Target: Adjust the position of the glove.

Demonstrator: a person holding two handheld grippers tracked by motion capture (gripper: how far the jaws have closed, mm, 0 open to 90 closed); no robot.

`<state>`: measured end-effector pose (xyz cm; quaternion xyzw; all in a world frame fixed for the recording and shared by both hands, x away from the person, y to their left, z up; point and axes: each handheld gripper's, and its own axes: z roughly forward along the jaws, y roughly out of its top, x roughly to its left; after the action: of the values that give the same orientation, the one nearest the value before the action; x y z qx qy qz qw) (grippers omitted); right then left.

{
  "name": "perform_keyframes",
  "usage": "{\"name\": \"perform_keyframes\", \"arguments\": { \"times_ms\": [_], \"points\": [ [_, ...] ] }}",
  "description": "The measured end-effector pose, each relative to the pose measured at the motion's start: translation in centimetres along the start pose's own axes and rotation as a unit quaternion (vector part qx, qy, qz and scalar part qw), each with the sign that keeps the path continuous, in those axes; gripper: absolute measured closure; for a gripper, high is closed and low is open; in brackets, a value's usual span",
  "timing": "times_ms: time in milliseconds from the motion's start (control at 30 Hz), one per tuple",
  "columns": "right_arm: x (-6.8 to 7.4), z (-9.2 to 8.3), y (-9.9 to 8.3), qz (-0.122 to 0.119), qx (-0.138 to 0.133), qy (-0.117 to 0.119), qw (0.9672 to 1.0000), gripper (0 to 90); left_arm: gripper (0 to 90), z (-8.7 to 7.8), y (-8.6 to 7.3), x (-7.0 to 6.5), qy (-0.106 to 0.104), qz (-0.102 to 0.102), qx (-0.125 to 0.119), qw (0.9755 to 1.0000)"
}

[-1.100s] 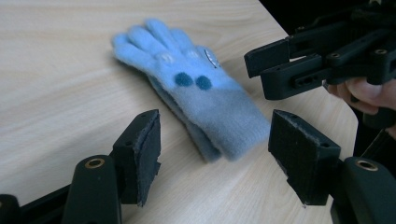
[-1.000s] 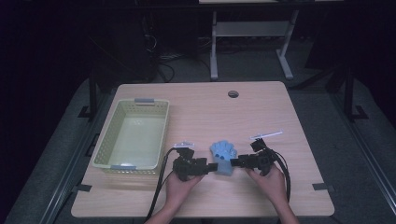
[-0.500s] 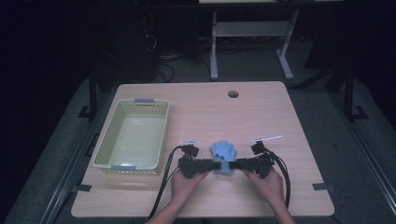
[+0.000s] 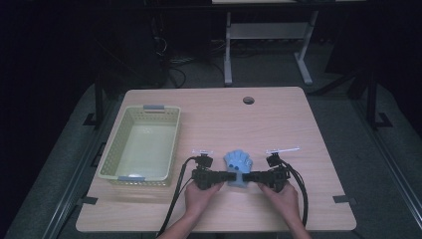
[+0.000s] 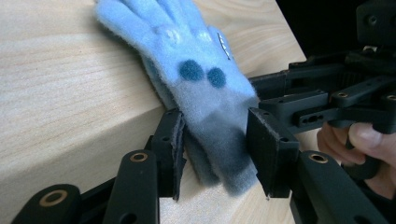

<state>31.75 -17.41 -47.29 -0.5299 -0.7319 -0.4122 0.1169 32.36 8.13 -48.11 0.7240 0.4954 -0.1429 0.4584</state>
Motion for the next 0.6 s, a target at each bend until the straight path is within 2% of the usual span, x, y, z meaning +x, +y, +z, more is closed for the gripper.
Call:
{"name": "perform_keyframes", "arguments": {
  "times_ms": [167, 433, 600],
  "points": [
    [0.2, 0.2, -0.1, 0.005, -0.005, -0.003, 1.0000, 58.6, 57.3, 0.0, 0.0, 0.0, -0.001, 0.000, 0.000, 1.0000],
    [0.5, 0.9, -0.4, 0.009, -0.008, 0.011, 0.9999, 62.4, 60.1, 0.3, 0.1, 0.2, -0.006, -0.009, -0.003, 0.9999],
    [0.3, 1.1, -0.3, 0.022, -0.011, 0.023, 0.9994, 64.6, 63.9, 0.4, 0.2, 0.6, -0.018, -0.027, 0.003, 0.9995]
  ]
}}
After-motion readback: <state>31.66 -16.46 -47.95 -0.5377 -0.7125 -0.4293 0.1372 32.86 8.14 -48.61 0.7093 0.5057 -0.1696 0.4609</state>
